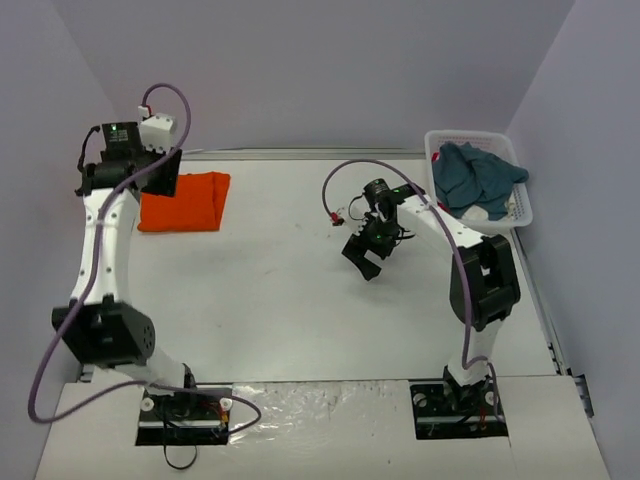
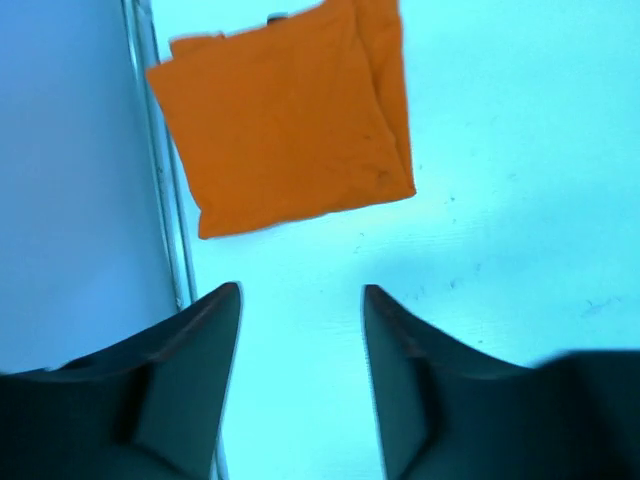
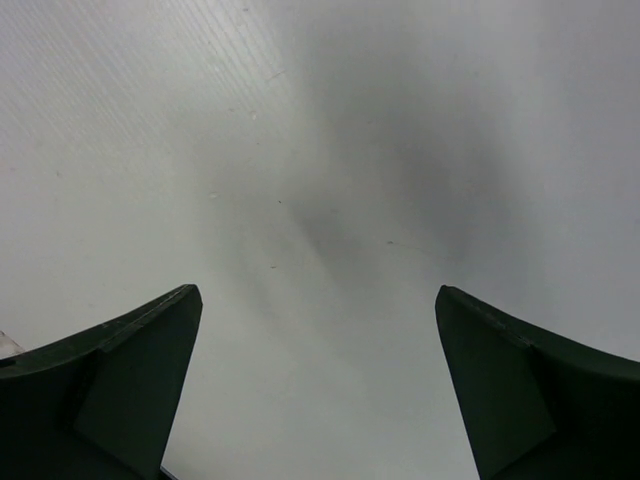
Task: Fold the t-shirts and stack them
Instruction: Put the neatly folded tshirt into the corner of the board with the left arm
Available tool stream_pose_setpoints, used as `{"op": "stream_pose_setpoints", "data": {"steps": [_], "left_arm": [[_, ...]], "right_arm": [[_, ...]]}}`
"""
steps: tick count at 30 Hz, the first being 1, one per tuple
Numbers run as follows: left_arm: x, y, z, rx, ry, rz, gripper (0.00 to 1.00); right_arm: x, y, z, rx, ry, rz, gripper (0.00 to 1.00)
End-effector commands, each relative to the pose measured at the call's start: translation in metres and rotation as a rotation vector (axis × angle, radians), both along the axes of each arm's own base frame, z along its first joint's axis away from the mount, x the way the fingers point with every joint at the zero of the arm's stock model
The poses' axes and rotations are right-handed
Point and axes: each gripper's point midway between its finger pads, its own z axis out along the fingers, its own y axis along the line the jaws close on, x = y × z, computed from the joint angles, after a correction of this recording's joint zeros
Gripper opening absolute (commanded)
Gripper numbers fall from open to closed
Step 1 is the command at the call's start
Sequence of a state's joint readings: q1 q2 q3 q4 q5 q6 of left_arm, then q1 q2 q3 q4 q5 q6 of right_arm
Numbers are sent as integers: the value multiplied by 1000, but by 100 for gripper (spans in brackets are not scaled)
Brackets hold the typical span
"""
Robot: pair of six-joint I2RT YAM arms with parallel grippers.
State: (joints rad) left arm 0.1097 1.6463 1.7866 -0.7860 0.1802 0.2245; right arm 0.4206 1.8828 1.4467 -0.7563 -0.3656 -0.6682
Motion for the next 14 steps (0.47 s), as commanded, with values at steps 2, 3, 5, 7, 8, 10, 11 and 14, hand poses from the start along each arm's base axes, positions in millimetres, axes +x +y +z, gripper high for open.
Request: {"op": "stream_pose_setpoints", "data": {"steps": [2,3,5,7,8,10,11,14], "left_arm": [[-51,-32,25,-9,-123,-95,59],[-60,-37,25,-9,-133,-119,65],[-83,-45,17,2,-133,-149,70],[-96,-44,13,8,-132,-146,73],[-103,-44,-3,9,-89,-142,73],[-112,-42,-14,9,-63,-126,73],[-114,-43,-19,-1,-55,-123,73],[-121,-49,-25,-27,-83,-140,75]], "right_arm": [[33,-1,51,-37,-217,-155,100],[40,-2,58,-47,-258,-179,100],[47,3,74,-20,-299,-193,100],[50,9,96,36,-343,-202,100],[51,12,104,61,-358,-220,100],[53,10,129,98,-425,-235,100],[56,3,136,103,-451,-253,100],[58,-9,167,156,-551,-308,100]]}}
